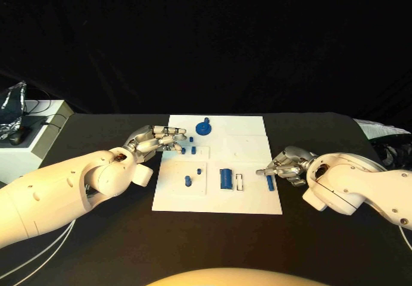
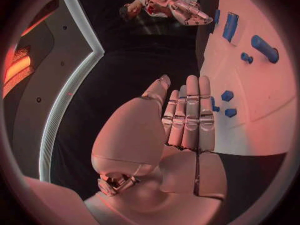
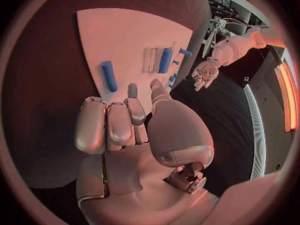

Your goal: Assemble the parts on the task board

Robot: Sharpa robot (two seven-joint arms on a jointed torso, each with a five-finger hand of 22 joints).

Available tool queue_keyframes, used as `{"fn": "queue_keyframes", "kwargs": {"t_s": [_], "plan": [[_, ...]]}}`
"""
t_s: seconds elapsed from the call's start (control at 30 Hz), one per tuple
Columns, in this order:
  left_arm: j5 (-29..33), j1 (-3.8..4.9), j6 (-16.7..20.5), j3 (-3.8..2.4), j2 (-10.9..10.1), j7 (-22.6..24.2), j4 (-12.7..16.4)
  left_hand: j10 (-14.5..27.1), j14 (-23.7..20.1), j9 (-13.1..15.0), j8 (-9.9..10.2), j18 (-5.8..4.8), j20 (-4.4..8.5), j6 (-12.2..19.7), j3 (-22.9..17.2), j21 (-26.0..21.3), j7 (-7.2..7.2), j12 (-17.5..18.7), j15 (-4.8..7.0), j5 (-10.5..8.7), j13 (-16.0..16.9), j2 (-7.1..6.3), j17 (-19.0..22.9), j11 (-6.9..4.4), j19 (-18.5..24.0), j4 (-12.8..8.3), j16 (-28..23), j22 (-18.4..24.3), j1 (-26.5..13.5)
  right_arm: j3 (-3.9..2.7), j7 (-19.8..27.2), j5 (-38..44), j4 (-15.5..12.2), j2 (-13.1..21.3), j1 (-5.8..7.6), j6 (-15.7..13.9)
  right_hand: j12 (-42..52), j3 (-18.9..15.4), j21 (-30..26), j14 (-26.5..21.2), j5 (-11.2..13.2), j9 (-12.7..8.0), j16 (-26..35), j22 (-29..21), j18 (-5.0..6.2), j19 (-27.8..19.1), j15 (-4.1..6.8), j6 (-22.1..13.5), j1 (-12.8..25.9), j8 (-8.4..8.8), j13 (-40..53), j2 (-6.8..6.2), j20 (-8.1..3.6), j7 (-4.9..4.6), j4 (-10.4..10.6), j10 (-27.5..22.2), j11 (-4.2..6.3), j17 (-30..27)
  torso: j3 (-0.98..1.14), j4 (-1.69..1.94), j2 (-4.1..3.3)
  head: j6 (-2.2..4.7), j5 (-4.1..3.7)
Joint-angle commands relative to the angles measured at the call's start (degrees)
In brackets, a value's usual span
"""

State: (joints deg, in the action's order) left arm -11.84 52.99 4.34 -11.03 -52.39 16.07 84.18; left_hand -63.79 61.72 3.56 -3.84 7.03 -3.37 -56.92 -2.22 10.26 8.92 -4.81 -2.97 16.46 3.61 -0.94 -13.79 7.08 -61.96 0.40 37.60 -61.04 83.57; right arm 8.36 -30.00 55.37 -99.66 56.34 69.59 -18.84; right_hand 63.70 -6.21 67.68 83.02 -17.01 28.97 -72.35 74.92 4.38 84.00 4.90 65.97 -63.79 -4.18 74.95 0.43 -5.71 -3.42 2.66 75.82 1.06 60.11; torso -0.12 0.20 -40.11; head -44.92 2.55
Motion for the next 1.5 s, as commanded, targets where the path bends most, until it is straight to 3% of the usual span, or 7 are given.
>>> {"fn": "queue_keyframes", "kwargs": {"t_s": [0.03,0.13,0.23,0.47,0.53,0.73,1.5], "plan": [[0.35,-0.01,-0.41,-0.04,0.17,0.82,0.04,0.28,-0.05,0.05,0.07,-0.28,-0.09,0.07,0.3,-0.26,0.07,0.11,-0.17,0.21,-0.06,0.12,0.02,-0.15,-0.34,0.19,-0.09,0.0,0.34,0.03,0.3,2.41,0.27,1.27,0.06,6.88,0.18,-0.11,0.31,-0.06,-0.31,-0.19,-0.27,9.38,-0.45,2.81,-0.37,-0.1,0.15,0.25,1.29,0.04,0.4,-0.32,-0.37,0.29,-0.08,0.12,0.02,-0.07,0.0,0.06,-0.26],[0.36,-0.01,-0.41,-0.04,0.21,0.82,0.01,0.28,-0.05,0.05,0.07,-0.28,-0.09,0.07,0.3,-0.26,0.07,0.11,-0.17,0.21,-0.06,0.12,0.02,-0.15,-0.34,0.19,-0.09,0.0,0.34,0.06,-0.53,3.7,0.26,2.31,0.06,8.26,0.19,-0.23,0.6,-0.07,-0.64,-0.76,-0.36,9.43,-0.47,2.82,-0.44,-0.29,0.11,0.34,1.38,0.02,0.45,-0.45,-0.48,0.37,-0.16,0.26,0.05,-0.09,-0.03,0.15,-0.38],[0.36,-0.02,-0.43,-0.04,0.29,0.83,-0.06,0.28,-0.05,0.05,0.07,-0.28,-0.09,0.07,0.3,-0.26,0.07,0.11,-0.17,0.21,-0.06,0.12,0.02,-0.15,-0.34,0.19,-0.09,0.0,0.34,0.12,-1.53,6.34,0.05,2.98,-0.06,8.93,0.22,-0.27,0.83,-0.07,-0.59,-3.92,-0.44,9.45,-0.4,2.78,-0.59,-0.37,0.25,0.37,1.62,0.02,0.64,-0.7,-0.27,0.5,-0.33,0.4,-0.02,-0.03,-0.01,0.24,-0.66],[0.38,-0.03,-0.51,-0.04,0.46,0.83,-0.16,0.22,-0.06,0.04,0.08,-0.28,-0.09,-0.11,0.35,-0.31,0.03,0.09,-0.17,0.19,-0.06,0.14,0.01,-0.16,-0.37,0.22,-0.07,-0.01,0.36,0.21,-3.56,9.1,-0.49,2.77,-0.61,7.51,0.11,0.37,1.0,-0.07,-0.44,-6.48,-0.4,9.48,-0.43,2.78,-0.49,0.43,0.77,0.25,1.83,-1.43,0.57,-0.56,1.96,0.74,-0.22,0.43,-0.02,0.15,-0.1,0.23,-0.78],[0.38,-0.04,-0.52,-0.04,0.49,0.83,-0.18,0.22,-0.06,0.04,0.08,-0.28,-0.09,-0.11,0.35,-0.31,0.03,0.09,-0.17,0.19,-0.06,0.14,0.01,-0.16,-0.37,0.22,-0.07,-0.01,0.36,0.22,-4.04,8.17,-0.75,2.55,-0.7,6.78,0.03,1.05,0.97,0.02,-0.38,-6.3,-0.39,9.46,-0.44,2.8,-0.32,0.71,0.85,0.24,1.91,-2.36,0.45,-0.46,3.84,0.81,-0.03,0.42,0.01,0.18,-0.14,0.17,-0.8],[0.41,-0.09,-0.58,-0.03,0.49,0.77,-0.22,0.22,-0.06,0.04,0.08,-0.28,-0.09,-0.11,0.35,-0.31,0.03,0.09,-0.17,0.19,-0.06,0.14,0.01,-0.16,-0.37,0.22,-0.07,-0.01,0.36,0.23,-5.86,6.79,-1.01,1.65,-0.82,5.6,0.07,1.32,0.89,-0.04,-0.17,-5.91,-0.35,9.45,-0.45,2.8,-0.35,1.04,1.34,0.04,2.01,-2.99,0.42,-0.24,5.19,0.9,-0.03,0.41,-0.03,0.18,-0.1,0.08,-0.98],[0.43,-0.14,-0.76,-0.03,0.36,0.61,-0.26,0.22,-0.06,0.04,0.08,-0.28,-0.09,-0.11,0.35,-0.31,0.03,0.09,-0.17,0.19,-0.06,0.14,0.01,-0.16,-0.37,0.22,-0.07,-0.01,0.36,0.33,-8.9,11.17,2.09,-2.88,-2.35,7.53,-0.25,0.84,0.77,-0.05,-0.14,-3.56,-0.17,9.44,-0.58,2.8,-0.07,1.56,1.16,-0.73,2.08,-2.23,0.13,0.27,4.75,0.92,0.32,0.34,-0.02,0.2,-0.12,-0.56,-0.97]]}}
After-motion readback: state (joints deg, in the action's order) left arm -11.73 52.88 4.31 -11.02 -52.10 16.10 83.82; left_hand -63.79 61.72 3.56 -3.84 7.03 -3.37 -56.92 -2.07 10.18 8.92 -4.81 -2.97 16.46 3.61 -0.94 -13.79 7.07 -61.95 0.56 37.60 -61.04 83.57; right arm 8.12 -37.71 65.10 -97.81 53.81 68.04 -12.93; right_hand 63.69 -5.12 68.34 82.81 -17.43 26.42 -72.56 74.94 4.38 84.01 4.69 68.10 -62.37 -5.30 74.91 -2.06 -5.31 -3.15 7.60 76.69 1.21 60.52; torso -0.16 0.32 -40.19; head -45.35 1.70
